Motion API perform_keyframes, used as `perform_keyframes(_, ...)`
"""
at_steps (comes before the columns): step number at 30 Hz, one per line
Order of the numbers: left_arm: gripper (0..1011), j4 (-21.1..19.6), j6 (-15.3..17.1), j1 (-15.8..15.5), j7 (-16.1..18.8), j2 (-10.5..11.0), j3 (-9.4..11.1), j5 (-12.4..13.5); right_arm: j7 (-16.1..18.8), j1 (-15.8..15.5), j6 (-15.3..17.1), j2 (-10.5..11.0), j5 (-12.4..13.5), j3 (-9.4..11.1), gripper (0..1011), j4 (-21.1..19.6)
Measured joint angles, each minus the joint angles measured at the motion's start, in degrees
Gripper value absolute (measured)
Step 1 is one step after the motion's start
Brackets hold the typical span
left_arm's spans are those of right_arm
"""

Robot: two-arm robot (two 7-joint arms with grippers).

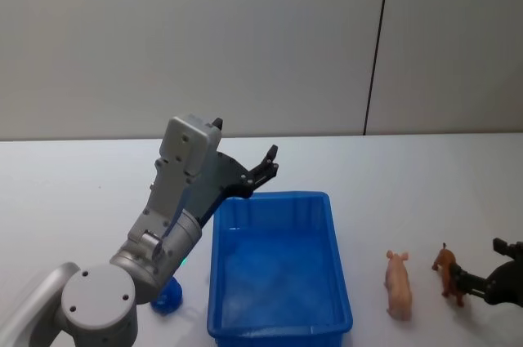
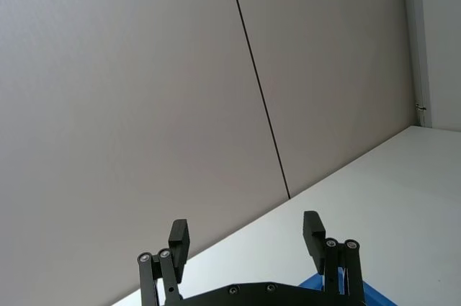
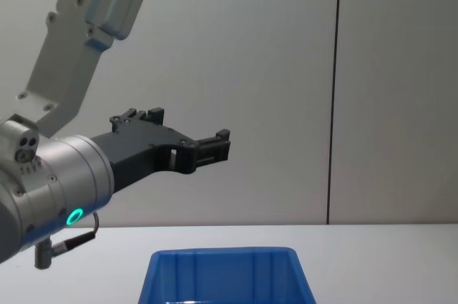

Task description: Pick up the two dolls from the table and place them into the box.

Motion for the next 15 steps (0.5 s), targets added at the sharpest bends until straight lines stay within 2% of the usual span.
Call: perform_keyframes(15, 1001, 0.0, 0.0, 0.0, 0.0, 0.0, 0.0, 0.0, 3.75, 2.6, 2.04, -0.89, -2.36, -1.28, 1001, 3.72)
